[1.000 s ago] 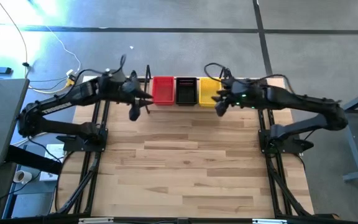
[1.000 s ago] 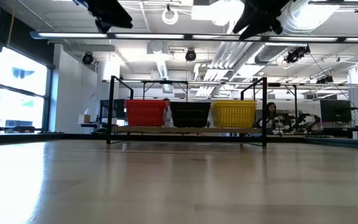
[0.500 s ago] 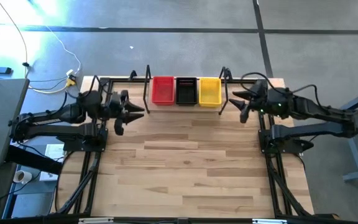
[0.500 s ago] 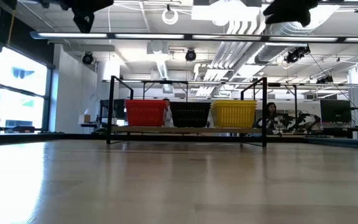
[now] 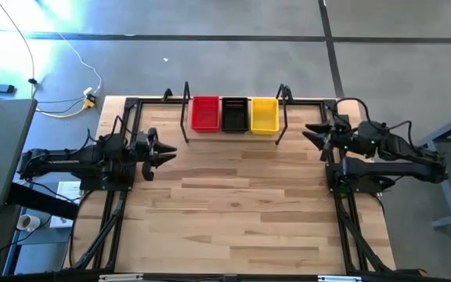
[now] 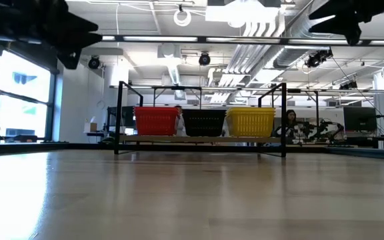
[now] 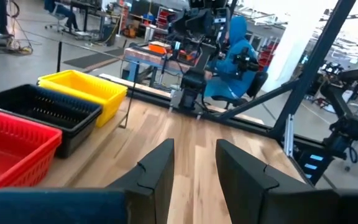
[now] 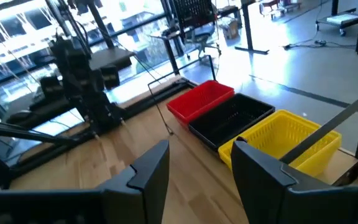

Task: Stack baskets on shelf by color
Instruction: Return to Home Position

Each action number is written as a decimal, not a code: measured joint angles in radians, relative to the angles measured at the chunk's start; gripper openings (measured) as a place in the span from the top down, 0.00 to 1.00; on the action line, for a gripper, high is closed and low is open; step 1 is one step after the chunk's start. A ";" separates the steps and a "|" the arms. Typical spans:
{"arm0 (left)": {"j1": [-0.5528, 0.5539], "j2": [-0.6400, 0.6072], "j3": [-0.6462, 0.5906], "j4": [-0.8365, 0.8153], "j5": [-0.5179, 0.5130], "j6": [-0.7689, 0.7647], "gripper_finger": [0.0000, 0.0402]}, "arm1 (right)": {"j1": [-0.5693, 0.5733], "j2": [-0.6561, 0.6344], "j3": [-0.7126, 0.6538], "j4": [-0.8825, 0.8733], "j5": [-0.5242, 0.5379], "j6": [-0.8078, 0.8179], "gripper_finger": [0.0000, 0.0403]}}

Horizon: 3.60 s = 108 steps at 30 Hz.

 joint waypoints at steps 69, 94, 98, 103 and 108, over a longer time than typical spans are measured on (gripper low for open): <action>-0.022 -0.191 -0.208 -0.067 -0.058 0.025 0.80 | 0.000 -0.113 -0.620 0.513 -0.093 -0.087 0.61; -0.022 -0.189 -0.208 -0.067 -0.058 0.026 0.80 | 0.000 -0.113 -0.621 0.513 -0.093 -0.089 0.61; -0.022 -0.189 -0.208 -0.067 -0.058 0.026 0.80 | 0.000 -0.113 -0.621 0.513 -0.093 -0.089 0.61; -0.022 -0.189 -0.208 -0.067 -0.058 0.025 0.80 | 0.000 -0.113 -0.621 0.513 -0.093 -0.089 0.61; -0.022 -0.189 -0.208 -0.067 -0.058 0.025 0.80 | 0.000 -0.113 -0.621 0.513 -0.093 -0.089 0.61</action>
